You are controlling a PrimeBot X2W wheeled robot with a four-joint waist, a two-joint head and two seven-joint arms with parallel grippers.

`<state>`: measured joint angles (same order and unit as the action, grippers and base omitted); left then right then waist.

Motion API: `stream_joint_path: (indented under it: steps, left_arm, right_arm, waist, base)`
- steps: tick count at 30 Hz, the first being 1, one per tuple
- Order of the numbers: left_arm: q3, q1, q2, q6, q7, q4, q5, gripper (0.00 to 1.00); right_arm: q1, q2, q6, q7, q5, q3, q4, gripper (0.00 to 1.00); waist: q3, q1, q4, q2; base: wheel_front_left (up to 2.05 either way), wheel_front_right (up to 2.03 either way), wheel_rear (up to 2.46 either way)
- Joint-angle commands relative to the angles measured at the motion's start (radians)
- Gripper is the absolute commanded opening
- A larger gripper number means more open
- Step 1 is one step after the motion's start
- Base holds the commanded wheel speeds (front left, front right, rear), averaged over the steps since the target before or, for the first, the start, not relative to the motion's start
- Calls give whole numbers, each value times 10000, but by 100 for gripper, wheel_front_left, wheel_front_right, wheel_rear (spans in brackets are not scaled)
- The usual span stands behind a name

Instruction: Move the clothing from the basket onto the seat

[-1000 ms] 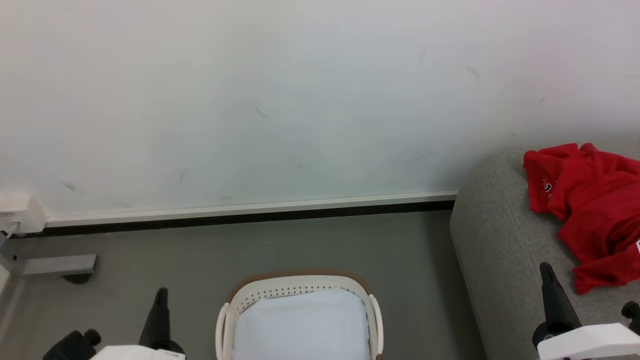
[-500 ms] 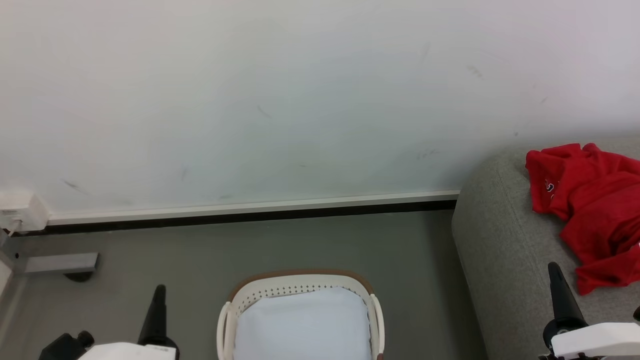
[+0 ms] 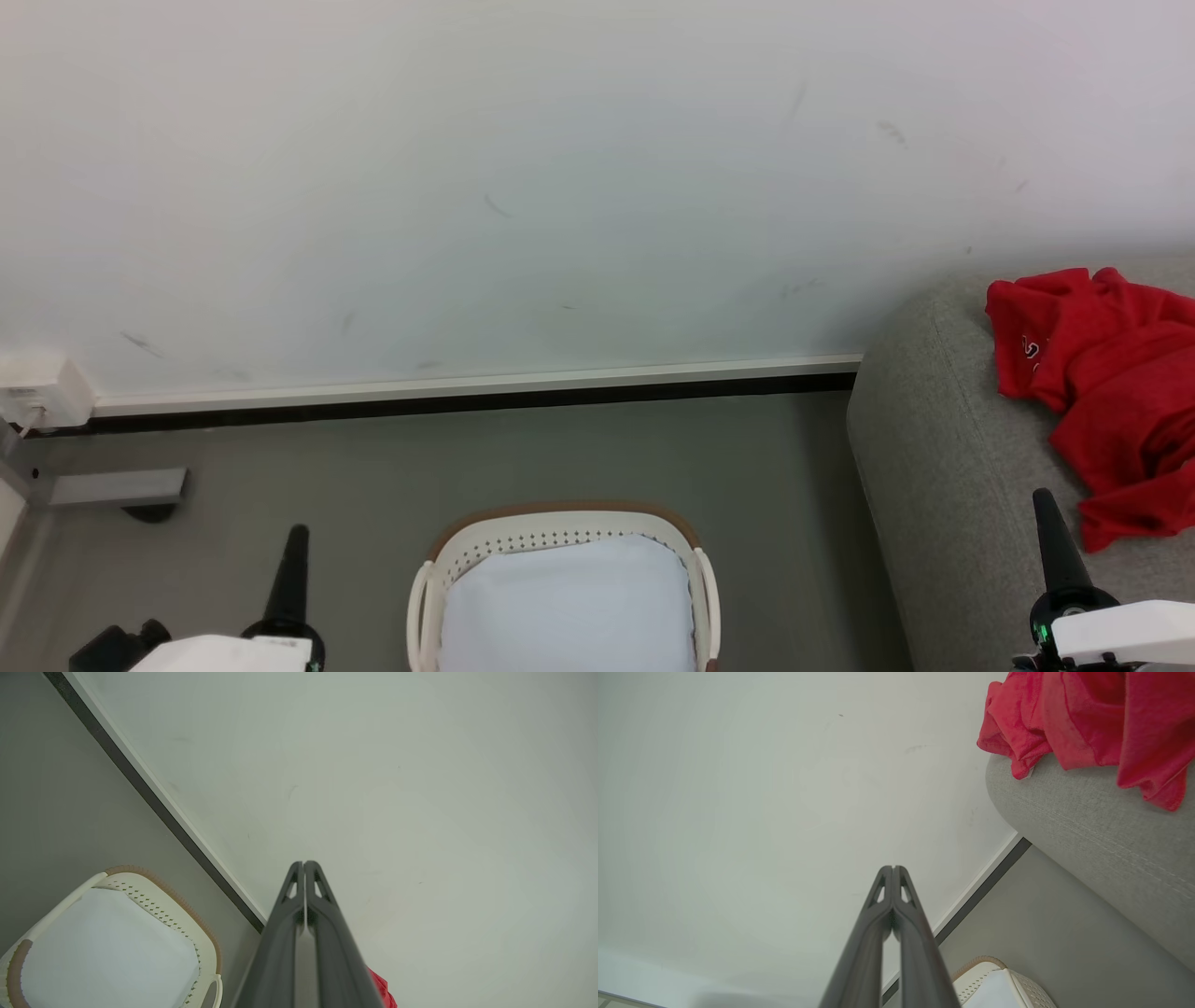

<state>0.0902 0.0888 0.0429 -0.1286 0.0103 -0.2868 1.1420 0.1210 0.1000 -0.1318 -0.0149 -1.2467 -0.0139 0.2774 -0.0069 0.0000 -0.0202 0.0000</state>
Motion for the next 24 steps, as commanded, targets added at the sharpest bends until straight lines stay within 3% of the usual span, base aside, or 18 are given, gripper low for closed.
stream_joint_path:
  steps: [1,24]
  left_arm:
    - [52,190,84,-21,-62,121,243,0]
    - [157,217,99,-28,-627,274,2343,0]
  right_arm:
    - [3,24,11,67,-199,118,-132,0]
    - [-89,-212,15,640,-1820,665,-231,0]
  waist:
    - [2,0,5,0]
    - [41,0,84,0]
  base:
    - [0,0,0]
    - [0,0,0]
